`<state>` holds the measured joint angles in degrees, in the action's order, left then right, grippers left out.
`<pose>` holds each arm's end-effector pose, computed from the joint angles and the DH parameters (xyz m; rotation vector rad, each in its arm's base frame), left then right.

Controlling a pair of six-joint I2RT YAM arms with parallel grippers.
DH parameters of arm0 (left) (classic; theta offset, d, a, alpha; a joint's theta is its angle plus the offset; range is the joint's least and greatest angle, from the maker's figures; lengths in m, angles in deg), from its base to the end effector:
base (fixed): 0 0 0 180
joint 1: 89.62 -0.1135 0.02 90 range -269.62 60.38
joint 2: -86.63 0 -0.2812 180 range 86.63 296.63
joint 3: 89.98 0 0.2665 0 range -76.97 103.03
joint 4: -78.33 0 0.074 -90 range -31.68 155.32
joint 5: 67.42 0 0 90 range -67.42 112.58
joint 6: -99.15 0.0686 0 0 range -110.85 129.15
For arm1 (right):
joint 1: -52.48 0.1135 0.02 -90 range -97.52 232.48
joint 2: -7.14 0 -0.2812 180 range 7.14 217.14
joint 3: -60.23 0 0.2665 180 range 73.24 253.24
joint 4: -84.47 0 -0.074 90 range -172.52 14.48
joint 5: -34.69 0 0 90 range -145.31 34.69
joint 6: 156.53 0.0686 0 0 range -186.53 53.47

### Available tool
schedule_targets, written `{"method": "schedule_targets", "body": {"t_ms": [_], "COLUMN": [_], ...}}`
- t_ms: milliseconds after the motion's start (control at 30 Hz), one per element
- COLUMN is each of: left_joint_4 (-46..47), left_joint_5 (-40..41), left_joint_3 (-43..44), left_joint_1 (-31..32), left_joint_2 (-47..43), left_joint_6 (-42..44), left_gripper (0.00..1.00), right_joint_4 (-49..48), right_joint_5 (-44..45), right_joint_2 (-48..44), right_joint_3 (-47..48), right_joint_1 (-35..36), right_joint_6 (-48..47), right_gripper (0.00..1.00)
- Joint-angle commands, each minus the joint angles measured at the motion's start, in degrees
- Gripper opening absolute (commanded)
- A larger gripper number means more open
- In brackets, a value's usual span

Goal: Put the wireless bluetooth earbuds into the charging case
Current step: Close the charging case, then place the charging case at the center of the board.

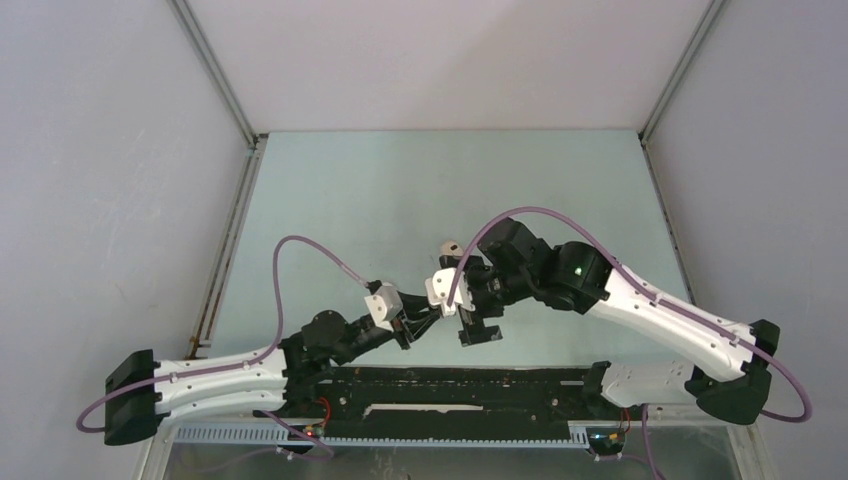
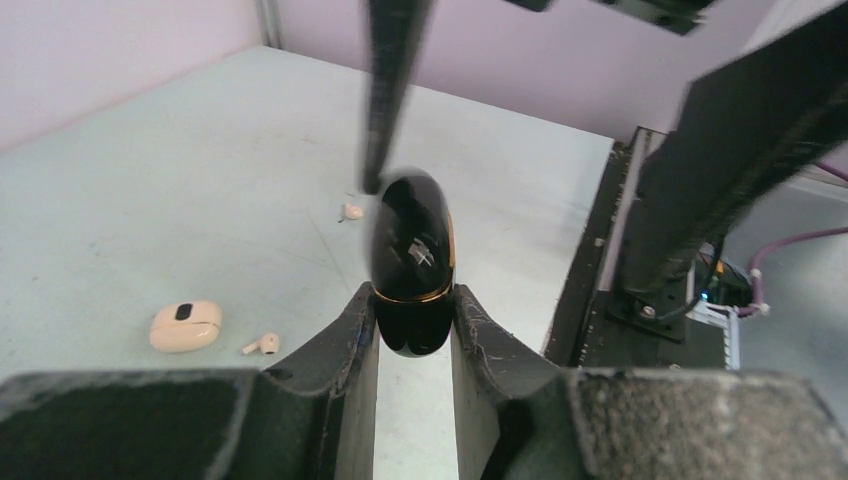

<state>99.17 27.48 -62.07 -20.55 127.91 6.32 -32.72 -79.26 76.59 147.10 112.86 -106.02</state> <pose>0.0802 -0.1932 0.2559 0.7646 1.3070 -0.9595 0.1100 0.2498 0.3593 -1.9439 1.3658 0.6697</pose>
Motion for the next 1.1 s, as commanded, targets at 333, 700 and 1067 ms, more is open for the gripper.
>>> {"method": "schedule_targets", "body": {"t_ms": [333,700,1067], "left_joint_4": [-12.79,-27.59,-24.6], "left_joint_5": [13.82,2.72,-14.15], "left_joint_3": [8.99,16.44,18.72], "left_joint_1": [-3.28,-13.13,-21.35], "left_joint_2": [8.31,23.49,36.64], "left_joint_6": [-14.31,-31.12,-35.46], "left_gripper": [0.02,0.1,0.15], "right_joint_4": [3.67,0.85,-14.73], "right_joint_5": [-1.23,-14.87,-13.26], "right_joint_2": [-4.11,-2.98,0.49], "right_joint_3": [2.75,-2.71,-11.81], "right_joint_1": [-24.86,-47.66,-47.79], "right_joint_6": [6.96,13.68,19.59], "right_gripper": [1.0,1.0,0.9]}}
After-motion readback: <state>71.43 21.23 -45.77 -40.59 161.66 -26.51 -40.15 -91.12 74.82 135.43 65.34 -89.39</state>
